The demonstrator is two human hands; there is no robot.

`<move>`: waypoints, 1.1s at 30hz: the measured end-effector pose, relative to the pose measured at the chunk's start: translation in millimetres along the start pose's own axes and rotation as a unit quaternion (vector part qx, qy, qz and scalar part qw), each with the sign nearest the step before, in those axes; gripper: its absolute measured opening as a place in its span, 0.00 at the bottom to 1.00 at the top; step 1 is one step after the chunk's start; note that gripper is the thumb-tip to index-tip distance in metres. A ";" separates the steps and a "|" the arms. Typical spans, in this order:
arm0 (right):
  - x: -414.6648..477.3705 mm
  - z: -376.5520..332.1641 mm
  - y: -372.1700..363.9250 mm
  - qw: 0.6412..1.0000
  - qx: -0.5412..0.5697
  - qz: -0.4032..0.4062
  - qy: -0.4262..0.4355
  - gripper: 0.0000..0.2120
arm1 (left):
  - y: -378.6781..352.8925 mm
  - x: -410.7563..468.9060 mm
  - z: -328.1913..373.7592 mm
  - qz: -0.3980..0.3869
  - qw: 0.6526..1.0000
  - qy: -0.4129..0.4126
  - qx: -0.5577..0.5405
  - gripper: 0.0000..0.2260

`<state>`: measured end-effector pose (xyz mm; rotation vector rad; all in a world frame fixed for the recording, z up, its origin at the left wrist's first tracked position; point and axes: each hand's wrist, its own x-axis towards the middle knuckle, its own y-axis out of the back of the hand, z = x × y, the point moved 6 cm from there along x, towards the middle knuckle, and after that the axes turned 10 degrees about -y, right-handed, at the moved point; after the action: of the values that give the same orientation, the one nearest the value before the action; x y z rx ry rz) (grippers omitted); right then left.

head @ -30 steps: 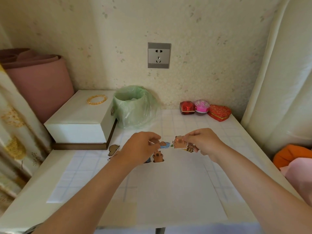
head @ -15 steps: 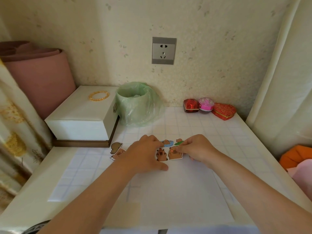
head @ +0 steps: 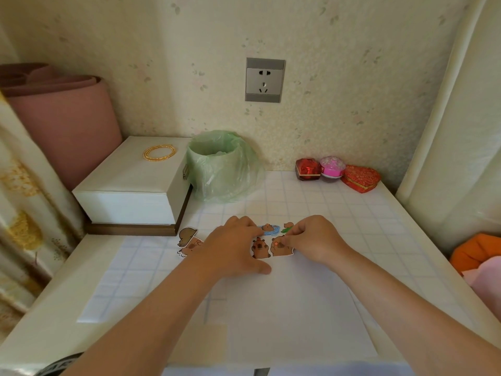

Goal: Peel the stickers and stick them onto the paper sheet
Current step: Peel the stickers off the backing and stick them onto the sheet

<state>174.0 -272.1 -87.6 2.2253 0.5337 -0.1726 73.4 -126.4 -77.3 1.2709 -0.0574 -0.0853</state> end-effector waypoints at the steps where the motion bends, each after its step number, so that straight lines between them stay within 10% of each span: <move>1: 0.2 -0.1 0.0 1.000 -0.002 0.003 0.000 0.04 | 0.0 0.1 0.1 0.000 1.000 0.000 -0.001 0.37; 19: -6.3 -10.3 5.3 0.988 -0.138 0.059 -0.016 0.08 | -12.0 -0.2 24.4 -0.036 0.992 -0.116 0.016 0.19; 33: -28.0 -5.8 10.2 0.954 -0.225 0.122 0.155 0.16 | -25.1 -5.4 28.7 0.025 0.994 -0.077 0.078 0.29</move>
<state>152.9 -282.5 -68.4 1.8510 0.4081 0.3987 64.6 -160.5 -92.8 1.4163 -0.2334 -0.1378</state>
